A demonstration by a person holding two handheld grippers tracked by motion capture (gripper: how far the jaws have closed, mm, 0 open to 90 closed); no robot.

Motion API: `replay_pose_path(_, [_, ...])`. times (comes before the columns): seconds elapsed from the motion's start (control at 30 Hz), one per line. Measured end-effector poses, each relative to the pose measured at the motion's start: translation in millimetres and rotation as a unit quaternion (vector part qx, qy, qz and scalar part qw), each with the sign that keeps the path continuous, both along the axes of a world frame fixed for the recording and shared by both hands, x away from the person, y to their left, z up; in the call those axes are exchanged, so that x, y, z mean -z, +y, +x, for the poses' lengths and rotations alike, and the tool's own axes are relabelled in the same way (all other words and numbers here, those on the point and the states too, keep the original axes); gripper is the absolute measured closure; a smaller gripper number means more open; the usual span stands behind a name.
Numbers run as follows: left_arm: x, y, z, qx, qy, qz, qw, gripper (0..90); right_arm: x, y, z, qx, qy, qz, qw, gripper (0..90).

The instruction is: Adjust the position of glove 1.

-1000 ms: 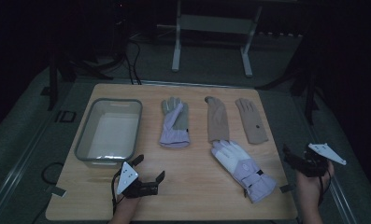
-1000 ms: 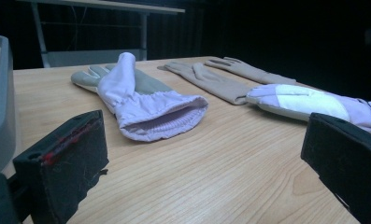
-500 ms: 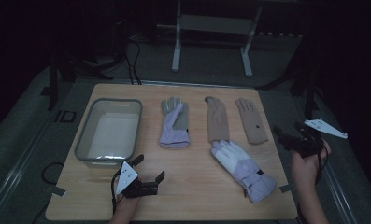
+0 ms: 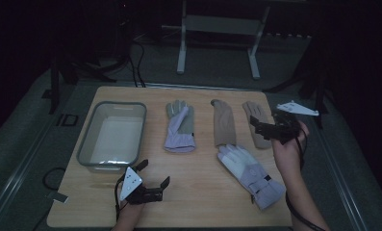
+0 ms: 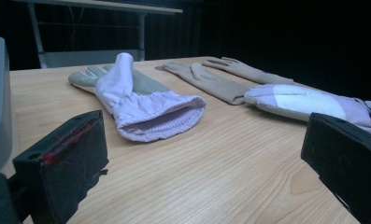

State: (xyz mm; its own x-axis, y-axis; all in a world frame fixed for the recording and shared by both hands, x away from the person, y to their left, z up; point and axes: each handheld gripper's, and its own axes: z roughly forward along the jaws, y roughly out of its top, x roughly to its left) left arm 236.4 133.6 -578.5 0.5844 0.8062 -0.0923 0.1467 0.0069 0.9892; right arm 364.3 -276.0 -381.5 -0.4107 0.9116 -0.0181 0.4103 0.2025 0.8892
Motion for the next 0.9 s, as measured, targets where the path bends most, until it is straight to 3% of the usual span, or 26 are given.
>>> replay_pose_path(0.23, [-0.1,-0.9,-0.4,0.002,-0.002,0.005,1.0,0.9,-2.4,33.0,11.2,-0.024,0.009,-0.007,0.9997,13.0])
replay_pose_path(0.27, [-0.1,-1.5,-0.6,0.002,-0.004,0.01,0.9999,0.9,-1.3,44.1,15.3,-0.029,0.01,-0.017,0.9994,13.1])
replay_pose_path(0.37, [-0.1,-1.2,-0.5,0.001,-0.003,0.007,1.0,0.9,1.8,58.8,21.6,-0.041,0.009,-0.009,0.9991,13.1])
replay_pose_path(0.53, [-0.1,-1.3,-0.4,0.002,-0.003,0.005,1.0,0.9,10.0,85.8,31.6,-0.047,0.019,-0.021,0.9985,13.1])
replay_pose_path(0.9, [-0.2,-1.1,-0.5,0.001,-0.001,0.005,1.0,0.9,31.2,135.4,52.5,-0.073,0.051,-0.013,0.9959,12.8])
